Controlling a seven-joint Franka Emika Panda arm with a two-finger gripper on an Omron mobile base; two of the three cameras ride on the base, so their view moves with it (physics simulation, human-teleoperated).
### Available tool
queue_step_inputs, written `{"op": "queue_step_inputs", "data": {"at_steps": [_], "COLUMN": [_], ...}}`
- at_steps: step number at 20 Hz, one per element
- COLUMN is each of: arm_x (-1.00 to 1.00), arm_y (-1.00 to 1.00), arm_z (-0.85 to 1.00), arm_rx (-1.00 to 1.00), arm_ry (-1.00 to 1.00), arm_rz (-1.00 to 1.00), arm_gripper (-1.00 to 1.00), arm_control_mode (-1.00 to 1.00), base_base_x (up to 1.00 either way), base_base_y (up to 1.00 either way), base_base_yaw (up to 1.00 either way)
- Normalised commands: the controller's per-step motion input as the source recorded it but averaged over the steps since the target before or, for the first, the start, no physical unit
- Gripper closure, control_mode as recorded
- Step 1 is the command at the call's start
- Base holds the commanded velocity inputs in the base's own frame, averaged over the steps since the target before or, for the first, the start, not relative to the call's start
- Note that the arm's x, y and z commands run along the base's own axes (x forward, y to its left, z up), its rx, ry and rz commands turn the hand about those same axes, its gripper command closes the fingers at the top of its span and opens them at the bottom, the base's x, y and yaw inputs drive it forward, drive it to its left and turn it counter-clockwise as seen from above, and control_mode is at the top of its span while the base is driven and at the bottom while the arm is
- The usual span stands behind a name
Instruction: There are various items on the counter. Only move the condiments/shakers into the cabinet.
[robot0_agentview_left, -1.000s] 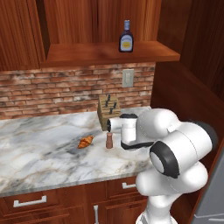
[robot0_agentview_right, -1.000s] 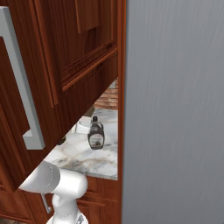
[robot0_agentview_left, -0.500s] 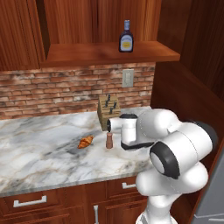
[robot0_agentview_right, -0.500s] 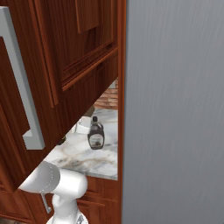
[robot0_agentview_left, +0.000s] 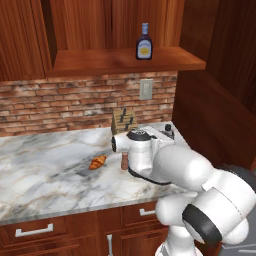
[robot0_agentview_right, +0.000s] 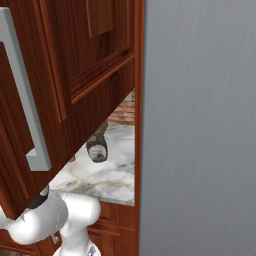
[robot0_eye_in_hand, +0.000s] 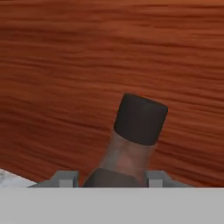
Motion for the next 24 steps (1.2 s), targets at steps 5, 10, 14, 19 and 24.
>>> {"op": "queue_step_inputs", "data": {"at_steps": [5,10,14,19,24], "arm_x": [-0.53,-0.73,-0.31,-0.02,0.07], "arm_y": [0.91,0.95,0.84,0.32,0.0], "arm_z": [1.0,1.0,1.0,1.0,1.0], "arm_rx": [-0.14,-0.35,-0.32,-0.07,0.0], "arm_ry": [-0.04,0.0,0.12,0.25,0.42], "arm_rz": [0.26,0.31,0.34,0.36,0.29], "arm_gripper": [1.0,1.0,1.0,1.0,1.0], "arm_control_mode": [-1.0,-1.0,-1.0,-1.0,-1.0], "base_base_x": [0.0,0.0,0.0,0.0,0.0], "base_base_y": [0.0,0.0,0.0,0.0,0.0], "base_base_yaw": [0.0,0.0,0.0,0.0,0.0]}}
